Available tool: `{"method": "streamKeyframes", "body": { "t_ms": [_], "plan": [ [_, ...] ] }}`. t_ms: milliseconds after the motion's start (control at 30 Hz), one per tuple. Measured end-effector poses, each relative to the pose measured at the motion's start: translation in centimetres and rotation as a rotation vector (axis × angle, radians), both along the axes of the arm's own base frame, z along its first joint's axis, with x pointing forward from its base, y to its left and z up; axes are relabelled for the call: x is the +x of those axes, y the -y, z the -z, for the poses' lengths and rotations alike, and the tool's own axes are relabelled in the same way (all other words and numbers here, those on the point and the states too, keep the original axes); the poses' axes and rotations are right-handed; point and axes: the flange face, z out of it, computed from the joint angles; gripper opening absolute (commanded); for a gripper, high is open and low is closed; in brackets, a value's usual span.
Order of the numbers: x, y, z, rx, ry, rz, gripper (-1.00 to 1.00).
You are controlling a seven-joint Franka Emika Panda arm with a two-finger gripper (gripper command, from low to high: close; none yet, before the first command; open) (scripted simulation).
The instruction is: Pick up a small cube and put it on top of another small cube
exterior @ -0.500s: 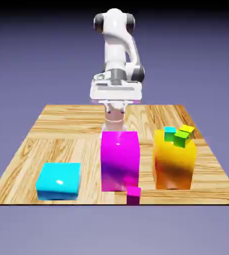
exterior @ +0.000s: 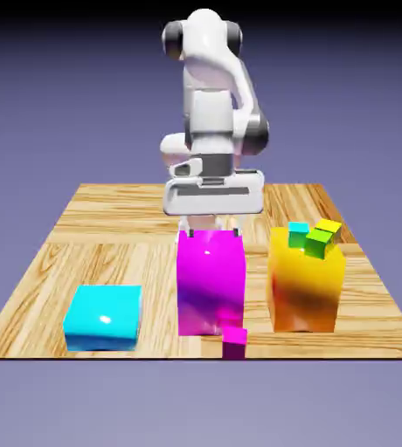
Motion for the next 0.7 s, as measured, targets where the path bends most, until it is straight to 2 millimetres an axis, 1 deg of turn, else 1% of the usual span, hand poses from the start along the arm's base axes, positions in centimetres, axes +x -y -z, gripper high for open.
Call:
{"method": "streamKeyframes", "body": {
  "t_ms": [200, 367, 533, 700],
  "plan": [
    [4.7, -1.1, 3.0, 0.021, -0.189, 0.021, 0.00],
    [7.9, -1.9, 6.0, 0.037, -0.348, 0.039, 0.00],
    [10.5, -2.7, 9.5, 0.053, -0.506, 0.056, 0.00],
    [12.4, -3.3, 13.2, 0.068, -0.665, 0.071, 0.00]
  ]
}}
